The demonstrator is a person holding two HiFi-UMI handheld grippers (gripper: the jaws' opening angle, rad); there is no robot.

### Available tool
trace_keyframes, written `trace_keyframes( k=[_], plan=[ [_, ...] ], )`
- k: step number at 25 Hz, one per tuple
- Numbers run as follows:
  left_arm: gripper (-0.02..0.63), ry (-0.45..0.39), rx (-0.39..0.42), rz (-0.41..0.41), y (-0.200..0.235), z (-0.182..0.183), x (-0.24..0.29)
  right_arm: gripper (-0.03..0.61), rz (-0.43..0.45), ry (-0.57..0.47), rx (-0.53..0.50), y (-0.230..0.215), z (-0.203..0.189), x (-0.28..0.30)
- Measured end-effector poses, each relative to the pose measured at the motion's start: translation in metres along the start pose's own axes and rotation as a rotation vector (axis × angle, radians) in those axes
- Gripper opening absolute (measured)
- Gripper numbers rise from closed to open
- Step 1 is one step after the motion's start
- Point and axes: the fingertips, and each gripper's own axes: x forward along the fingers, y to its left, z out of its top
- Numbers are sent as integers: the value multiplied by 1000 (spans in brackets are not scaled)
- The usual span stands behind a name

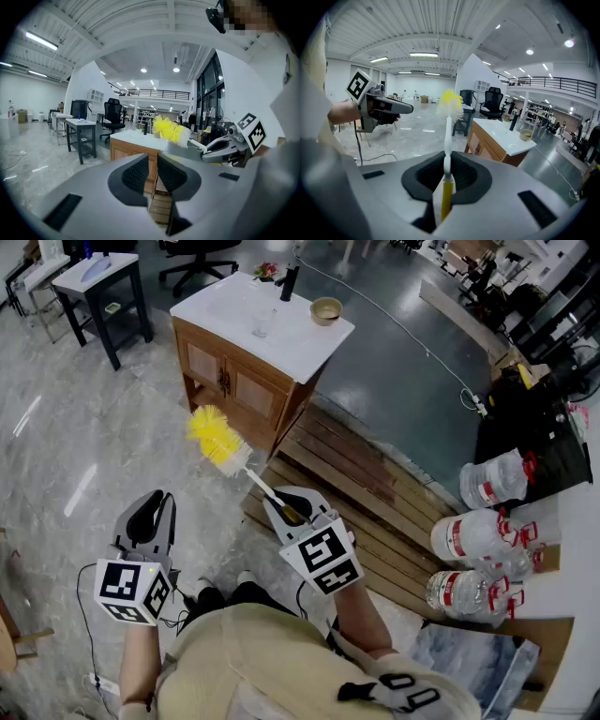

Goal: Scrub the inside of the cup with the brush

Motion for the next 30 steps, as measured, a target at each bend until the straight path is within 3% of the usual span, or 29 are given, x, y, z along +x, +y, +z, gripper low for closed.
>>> trace_keyframes(
  k=[16, 24, 30],
  plan=[
    [66, 42, -24, -4, -5, -14, 33, 48, 59, 2, 27, -12, -5, 16],
    [66, 44, -3, -66, 20, -1, 78, 48, 68, 23, 6, -23, 17, 47],
    [66, 38, 26, -103, 66, 21, 121, 48, 34, 14, 1, -50, 60, 94]
  ],
)
